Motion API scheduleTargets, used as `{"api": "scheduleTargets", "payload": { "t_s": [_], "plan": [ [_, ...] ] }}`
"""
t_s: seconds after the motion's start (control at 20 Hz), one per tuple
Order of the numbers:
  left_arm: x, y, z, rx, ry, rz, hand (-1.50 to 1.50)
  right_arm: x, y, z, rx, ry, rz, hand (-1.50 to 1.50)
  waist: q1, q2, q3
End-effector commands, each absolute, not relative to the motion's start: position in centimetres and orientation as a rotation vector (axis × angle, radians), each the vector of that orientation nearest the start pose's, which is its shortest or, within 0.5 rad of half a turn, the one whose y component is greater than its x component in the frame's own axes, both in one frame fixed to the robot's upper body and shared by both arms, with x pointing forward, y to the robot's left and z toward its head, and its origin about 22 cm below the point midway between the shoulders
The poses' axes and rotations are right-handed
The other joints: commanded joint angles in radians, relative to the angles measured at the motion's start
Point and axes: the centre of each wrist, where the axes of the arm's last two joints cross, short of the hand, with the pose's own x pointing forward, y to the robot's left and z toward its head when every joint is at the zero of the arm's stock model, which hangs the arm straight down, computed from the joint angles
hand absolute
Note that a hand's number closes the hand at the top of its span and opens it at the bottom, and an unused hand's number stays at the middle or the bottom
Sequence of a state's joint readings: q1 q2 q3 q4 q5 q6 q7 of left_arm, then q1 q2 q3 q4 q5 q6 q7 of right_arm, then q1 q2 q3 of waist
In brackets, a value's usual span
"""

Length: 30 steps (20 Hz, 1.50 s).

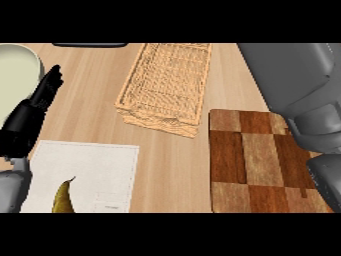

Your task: Pick the can from the cutting board and place it in the basket

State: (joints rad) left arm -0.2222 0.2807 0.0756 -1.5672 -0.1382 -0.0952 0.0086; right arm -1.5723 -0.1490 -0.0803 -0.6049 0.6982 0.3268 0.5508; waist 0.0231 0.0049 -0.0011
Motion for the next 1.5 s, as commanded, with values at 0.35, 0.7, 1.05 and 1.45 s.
{"api": "scheduleTargets", "payload": {
  "t_s": [0.35,0.7,1.05,1.45],
  "plan": [
    [29.3,29.1,8.4,0.286,-1.731,-0.387,0.0,44.7,-4.6,33.1,-0.709,-1.277,1.143,-1.5,0.005,0.003,0.0],
    [28.8,28.4,8.5,0.296,-1.735,-0.38,0.0,44.6,-4.8,33.3,-0.583,-1.39,1.024,-1.5,0.0,-0.001,0.001],
    [29.3,27.5,8.0,0.27,-1.732,-0.389,0.0,45.6,-9.4,33.5,-0.473,-1.57,0.481,-1.5,-0.001,0.004,0.001],
    [28.6,28.3,7.5,0.29,-1.73,-0.378,0.0,46.3,-17.7,33.8,-0.552,-1.59,0.103,-1.5,-0.017,-0.002,0.001]
  ]
}}
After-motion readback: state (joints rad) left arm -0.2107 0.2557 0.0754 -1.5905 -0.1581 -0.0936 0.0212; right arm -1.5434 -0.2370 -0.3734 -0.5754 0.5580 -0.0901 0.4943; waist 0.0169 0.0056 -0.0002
